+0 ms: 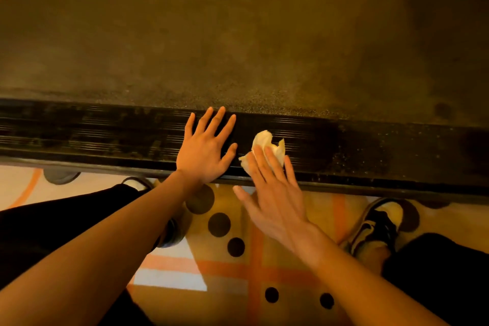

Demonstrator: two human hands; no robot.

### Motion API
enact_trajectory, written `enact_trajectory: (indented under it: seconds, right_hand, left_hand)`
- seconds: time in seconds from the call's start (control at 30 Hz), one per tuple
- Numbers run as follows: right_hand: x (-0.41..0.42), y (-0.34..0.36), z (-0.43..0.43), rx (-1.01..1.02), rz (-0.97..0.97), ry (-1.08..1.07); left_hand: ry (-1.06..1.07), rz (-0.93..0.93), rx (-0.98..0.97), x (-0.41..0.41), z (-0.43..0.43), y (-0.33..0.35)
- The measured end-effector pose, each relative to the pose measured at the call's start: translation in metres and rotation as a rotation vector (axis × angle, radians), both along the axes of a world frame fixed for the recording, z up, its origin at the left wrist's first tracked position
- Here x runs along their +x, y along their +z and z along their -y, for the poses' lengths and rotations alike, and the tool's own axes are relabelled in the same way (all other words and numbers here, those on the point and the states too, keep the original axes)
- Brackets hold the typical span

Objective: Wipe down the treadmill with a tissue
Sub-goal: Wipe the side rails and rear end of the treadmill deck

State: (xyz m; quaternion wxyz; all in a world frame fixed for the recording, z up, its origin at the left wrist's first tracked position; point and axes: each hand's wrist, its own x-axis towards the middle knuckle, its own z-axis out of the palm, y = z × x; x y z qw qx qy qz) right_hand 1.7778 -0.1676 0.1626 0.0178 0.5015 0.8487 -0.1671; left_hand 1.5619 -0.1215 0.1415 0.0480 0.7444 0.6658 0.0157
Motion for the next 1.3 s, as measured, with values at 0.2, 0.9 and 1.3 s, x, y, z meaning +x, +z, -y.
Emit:
enact_trajectory:
  seconds: [0.2, 0.9, 1.3]
  right_hand:
    - [0.122, -0.014, -0.005, 0.070, 0.163, -0.117]
    - [0.080, -0.036, -0.014, 0.287, 0.190, 0.288]
    - [0.207, -0.022, -0.038, 0.328, 0.365, 0.387]
  left_hand:
    - [-0.014, 0.018, 0.029, 0.001, 0.001, -0.001]
    - [-0.020, 0.033, 0.023, 0.000, 0.001, -0.001]
    - [-0.020, 0.035, 0.033, 0.000, 0.001, -0.001]
